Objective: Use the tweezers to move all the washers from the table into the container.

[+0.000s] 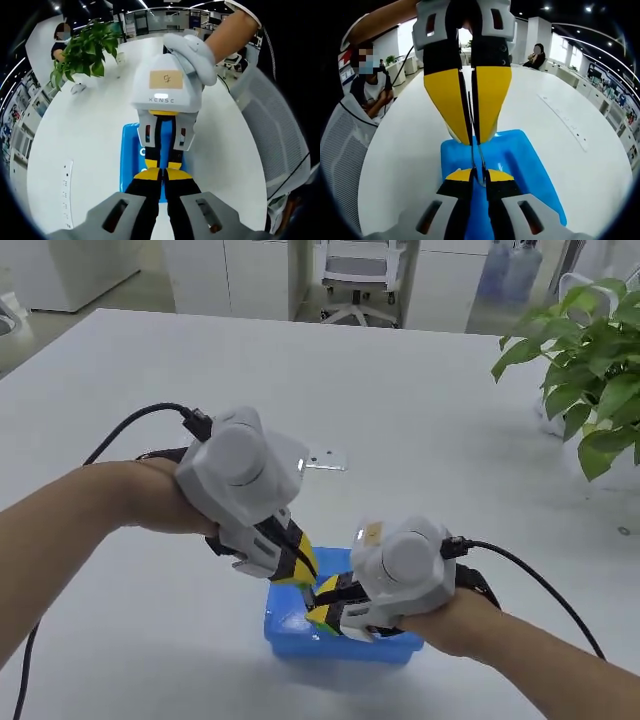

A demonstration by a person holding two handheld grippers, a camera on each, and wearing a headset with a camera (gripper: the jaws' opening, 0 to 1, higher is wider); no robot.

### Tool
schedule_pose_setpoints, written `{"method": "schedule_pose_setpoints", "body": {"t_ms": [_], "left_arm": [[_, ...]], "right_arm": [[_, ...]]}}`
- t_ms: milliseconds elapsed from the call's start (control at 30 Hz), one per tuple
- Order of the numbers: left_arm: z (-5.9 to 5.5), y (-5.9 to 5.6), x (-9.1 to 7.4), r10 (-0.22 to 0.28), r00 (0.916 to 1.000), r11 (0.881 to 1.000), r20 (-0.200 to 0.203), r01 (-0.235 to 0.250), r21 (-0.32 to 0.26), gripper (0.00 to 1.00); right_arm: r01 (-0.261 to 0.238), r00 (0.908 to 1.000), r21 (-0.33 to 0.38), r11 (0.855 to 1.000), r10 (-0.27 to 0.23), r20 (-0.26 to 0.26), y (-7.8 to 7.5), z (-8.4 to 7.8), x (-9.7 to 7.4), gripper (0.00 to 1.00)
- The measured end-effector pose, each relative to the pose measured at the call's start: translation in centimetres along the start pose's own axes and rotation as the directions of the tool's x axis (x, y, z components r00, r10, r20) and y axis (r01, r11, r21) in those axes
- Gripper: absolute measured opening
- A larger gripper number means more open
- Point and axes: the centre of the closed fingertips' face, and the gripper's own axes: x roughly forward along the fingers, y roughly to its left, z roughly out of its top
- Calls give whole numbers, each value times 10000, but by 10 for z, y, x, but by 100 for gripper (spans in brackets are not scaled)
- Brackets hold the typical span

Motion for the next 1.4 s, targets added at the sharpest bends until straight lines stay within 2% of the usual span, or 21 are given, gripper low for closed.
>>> {"method": "schedule_pose_setpoints", "body": {"t_ms": [267, 533, 767, 1133, 1400], "left_arm": [[10, -7, -9, -20, 10000, 9999, -27, 20, 119, 6], [27, -16, -22, -38, 9999, 9997, 104, 35, 248, 6], [36, -24, -28, -167, 9998, 9991, 64, 165, 400, 6], [48, -48, -27, -326, 9994, 9961, -115, 334, 820, 6], [48, -61, -21, -320, 9994, 9944, -146, 333, 1001, 6]], "right_arm": [[66, 9998, 28, 10000, -66, 182, 8, 7, -10, 10], [244, 9984, 64, 9997, -247, 507, 15, 19, -26, 8], [385, 9964, 135, 9992, -394, 754, 24, 25, -36, 7], [561, 9952, 164, 9983, -573, 797, 44, 23, -47, 7], [732, 9948, 105, 9973, -738, 703, 58, 14, -52, 6]]}}
